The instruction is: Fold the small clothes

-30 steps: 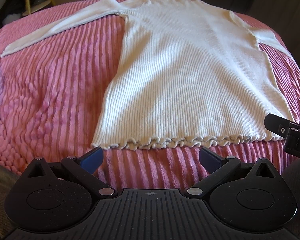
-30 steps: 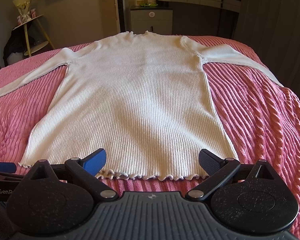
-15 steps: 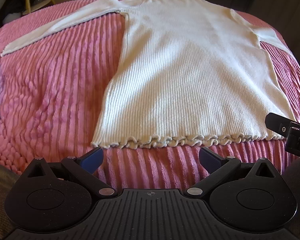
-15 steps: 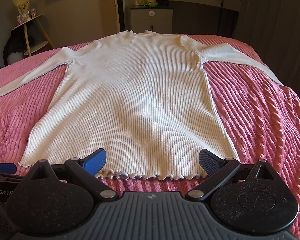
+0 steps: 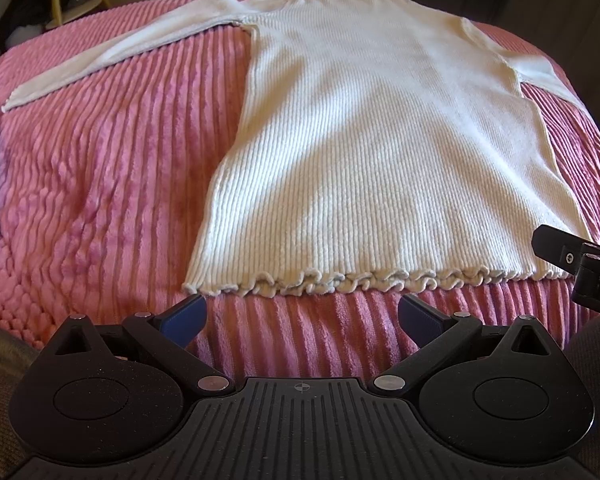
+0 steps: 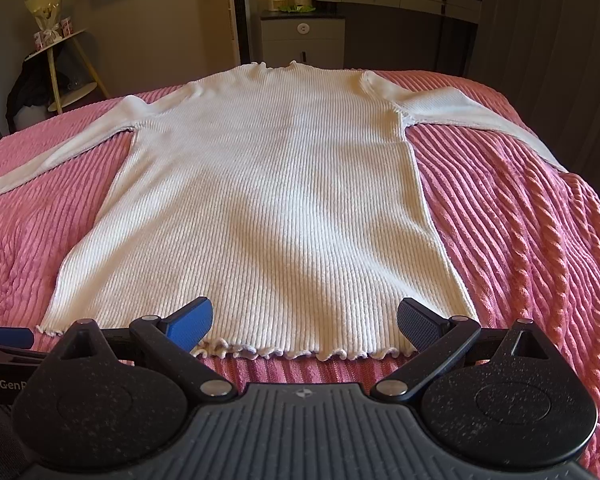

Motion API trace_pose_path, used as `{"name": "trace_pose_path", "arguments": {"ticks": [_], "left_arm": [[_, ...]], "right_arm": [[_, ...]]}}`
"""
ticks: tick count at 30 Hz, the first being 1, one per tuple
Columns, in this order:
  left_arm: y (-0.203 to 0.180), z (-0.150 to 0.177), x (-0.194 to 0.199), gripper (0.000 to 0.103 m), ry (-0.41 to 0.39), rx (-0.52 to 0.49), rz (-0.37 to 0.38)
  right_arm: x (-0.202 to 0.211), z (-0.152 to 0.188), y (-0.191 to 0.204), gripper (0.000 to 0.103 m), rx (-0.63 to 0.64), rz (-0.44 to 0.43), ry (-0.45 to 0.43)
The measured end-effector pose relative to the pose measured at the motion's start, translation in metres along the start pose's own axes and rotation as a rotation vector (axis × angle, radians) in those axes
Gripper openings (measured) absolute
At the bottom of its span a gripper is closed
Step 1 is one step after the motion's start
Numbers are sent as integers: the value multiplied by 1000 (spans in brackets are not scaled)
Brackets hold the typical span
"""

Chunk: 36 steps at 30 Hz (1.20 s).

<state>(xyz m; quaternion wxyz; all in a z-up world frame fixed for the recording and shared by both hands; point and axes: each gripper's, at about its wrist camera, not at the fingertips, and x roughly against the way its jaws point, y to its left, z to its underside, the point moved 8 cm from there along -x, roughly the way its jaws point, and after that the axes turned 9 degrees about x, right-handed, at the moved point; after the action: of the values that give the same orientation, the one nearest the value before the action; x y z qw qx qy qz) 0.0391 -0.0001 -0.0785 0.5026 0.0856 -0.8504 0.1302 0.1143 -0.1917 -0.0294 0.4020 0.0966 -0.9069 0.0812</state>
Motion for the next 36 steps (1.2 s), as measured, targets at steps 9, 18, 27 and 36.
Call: {"name": "trace_pose_path", "arguments": {"ticks": [9, 18, 27, 36], "left_arm": [[0, 0, 0, 103, 0, 1, -1], [1, 0, 0, 103, 2, 1, -1], [1, 2, -1, 103, 6, 2, 0], [0, 1, -1, 103, 12, 2, -1]], "right_arm": [[0, 0, 1, 99, 1, 0, -1], [1, 0, 1, 99, 0, -1, 0], [5, -3, 0, 99, 3, 2, -2], [4, -3, 0, 99, 1, 0, 0]]}}
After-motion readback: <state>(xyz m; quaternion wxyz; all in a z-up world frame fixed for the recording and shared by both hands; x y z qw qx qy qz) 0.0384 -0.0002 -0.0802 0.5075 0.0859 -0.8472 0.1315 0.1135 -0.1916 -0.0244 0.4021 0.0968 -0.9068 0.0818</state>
